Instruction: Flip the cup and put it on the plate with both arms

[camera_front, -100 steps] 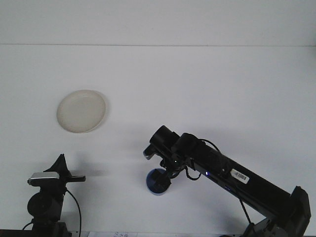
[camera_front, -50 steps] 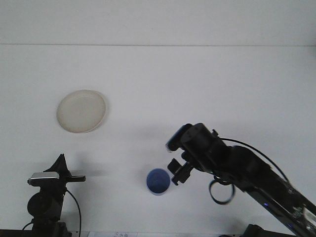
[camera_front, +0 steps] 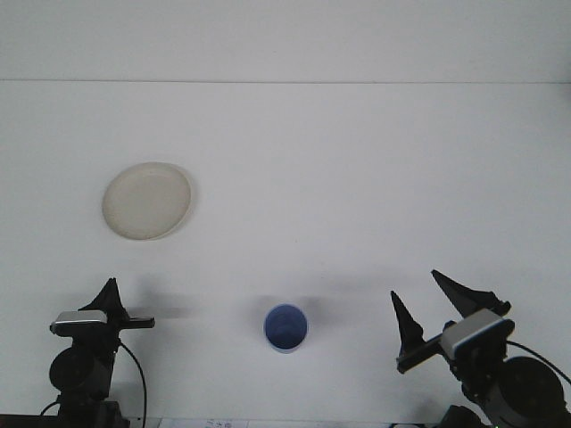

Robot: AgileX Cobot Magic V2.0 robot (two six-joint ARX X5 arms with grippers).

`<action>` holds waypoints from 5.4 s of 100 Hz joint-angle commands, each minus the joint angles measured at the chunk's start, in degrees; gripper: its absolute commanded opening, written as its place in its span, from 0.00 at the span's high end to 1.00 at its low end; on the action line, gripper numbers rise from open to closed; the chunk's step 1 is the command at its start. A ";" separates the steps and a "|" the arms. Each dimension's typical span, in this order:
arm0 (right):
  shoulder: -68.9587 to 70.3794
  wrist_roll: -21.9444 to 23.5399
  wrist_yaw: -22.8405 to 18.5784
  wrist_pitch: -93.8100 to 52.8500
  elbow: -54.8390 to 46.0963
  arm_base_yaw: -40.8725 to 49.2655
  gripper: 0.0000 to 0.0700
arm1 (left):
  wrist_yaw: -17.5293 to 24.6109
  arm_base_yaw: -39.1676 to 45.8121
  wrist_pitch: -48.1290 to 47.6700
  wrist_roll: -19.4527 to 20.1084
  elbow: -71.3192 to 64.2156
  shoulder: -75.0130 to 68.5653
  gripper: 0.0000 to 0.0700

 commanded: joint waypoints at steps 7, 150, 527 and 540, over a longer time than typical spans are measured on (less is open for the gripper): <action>-6.58 0.44 0.04 2.32 -3.10 0.48 0.27 | -0.09 0.02 0.66 -0.17 -1.09 -0.07 0.98; -8.70 -0.04 0.04 -1.70 -3.43 0.46 0.27 | 35.12 -23.39 -41.64 -9.92 64.32 62.14 0.28; -8.70 0.00 0.22 -4.48 -3.43 0.46 0.27 | 5.42 3.89 -47.87 4.33 92.78 107.32 0.99; -8.70 0.00 0.22 -4.48 -3.43 0.46 0.27 | 5.42 3.89 -47.17 3.56 92.91 107.30 0.94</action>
